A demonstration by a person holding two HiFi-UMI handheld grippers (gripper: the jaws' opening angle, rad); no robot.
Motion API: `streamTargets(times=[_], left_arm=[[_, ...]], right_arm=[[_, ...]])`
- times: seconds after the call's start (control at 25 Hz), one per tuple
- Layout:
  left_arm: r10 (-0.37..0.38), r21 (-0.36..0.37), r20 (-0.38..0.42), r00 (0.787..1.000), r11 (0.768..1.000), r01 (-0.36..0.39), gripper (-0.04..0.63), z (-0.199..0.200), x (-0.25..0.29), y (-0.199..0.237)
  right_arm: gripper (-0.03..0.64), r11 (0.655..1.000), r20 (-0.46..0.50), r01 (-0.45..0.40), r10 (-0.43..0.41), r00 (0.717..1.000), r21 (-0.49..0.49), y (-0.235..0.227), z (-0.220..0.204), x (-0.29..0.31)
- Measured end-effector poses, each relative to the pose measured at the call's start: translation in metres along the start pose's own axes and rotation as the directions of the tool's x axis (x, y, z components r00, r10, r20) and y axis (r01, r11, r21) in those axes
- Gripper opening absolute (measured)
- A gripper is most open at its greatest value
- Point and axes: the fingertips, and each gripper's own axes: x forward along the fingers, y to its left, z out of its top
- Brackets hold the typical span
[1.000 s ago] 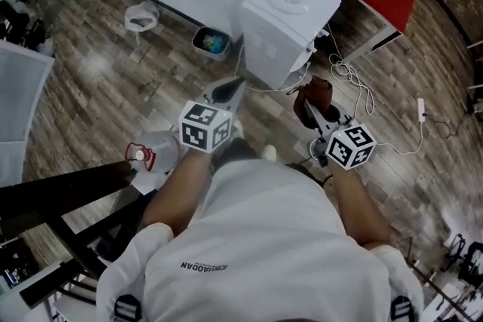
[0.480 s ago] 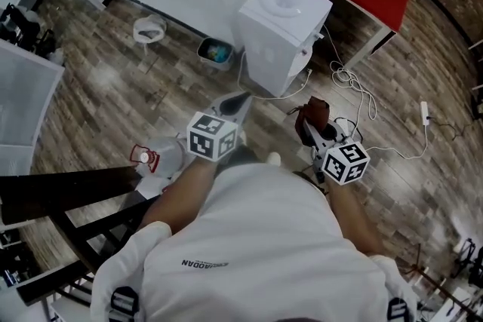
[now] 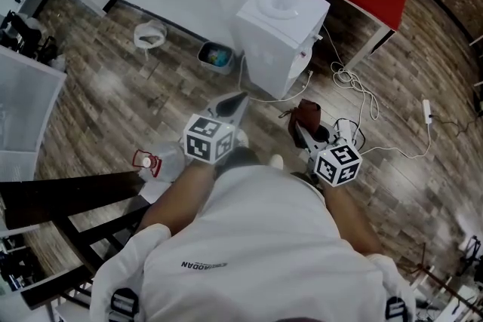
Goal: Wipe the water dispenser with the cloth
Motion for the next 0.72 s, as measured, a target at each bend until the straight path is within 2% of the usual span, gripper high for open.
streamTargets(times=[0.16,0.72], left_arm=[[-0.012,-0.025,0.0,1.0,1.0,0.012,-0.011,-0.0001,-0.0003,-0.002],[-0.003,0.001,0.012,1.0,1.0,0.003,-0.011,0.0026,-0.0067,-0.0004]], right_arm=[[0.054,1.0,0.003,0.002,-0.002,1.0,0.0,-0.0021,0.0026,0.0027],[0.054,1.0,0.003,-0.006,0.006,1.0,-0.025,0.0031,0.0065,0.0071]])
